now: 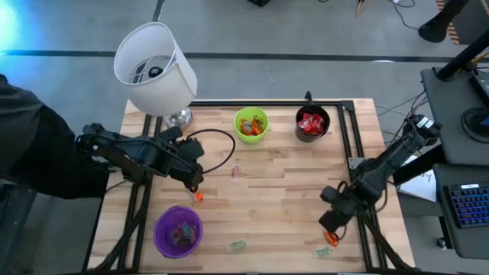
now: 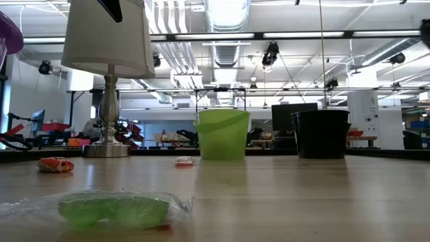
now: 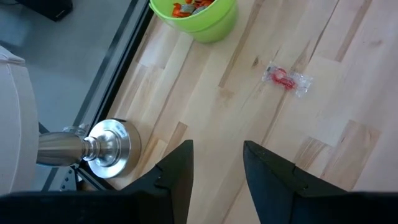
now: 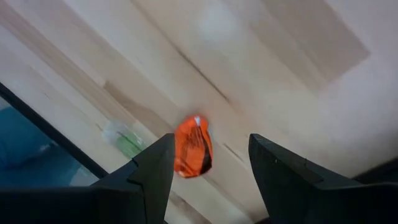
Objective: Sort candy
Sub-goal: Put the orange chocolate into the green bucket
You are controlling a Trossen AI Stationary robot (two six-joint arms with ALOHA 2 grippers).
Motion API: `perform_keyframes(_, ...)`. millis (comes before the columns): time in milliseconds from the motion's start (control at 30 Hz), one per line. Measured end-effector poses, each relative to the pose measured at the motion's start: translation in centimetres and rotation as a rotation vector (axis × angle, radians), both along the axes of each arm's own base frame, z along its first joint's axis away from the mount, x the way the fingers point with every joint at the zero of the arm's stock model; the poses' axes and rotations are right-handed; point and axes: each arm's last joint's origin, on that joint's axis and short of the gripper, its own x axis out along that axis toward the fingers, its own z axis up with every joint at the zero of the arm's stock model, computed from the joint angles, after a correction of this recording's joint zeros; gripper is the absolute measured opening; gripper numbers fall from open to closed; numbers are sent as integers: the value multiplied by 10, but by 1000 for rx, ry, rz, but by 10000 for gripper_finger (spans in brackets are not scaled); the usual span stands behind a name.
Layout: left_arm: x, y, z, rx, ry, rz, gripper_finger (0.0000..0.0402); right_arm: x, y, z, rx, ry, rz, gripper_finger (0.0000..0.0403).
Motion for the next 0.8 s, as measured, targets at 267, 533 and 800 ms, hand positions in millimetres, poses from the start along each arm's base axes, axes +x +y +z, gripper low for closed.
perform_keyframes(267,0,0,0,1,0,0,123,-11,31,-19,-34,44,56,196)
perform_keyframes(533,0,0,0,0,-1,2,123,-5,53,-47,-60,67,96,196)
perform_keyframes(800,0,-1,0,-20,-3,4,123,2,66,-66,-44,58,124,196)
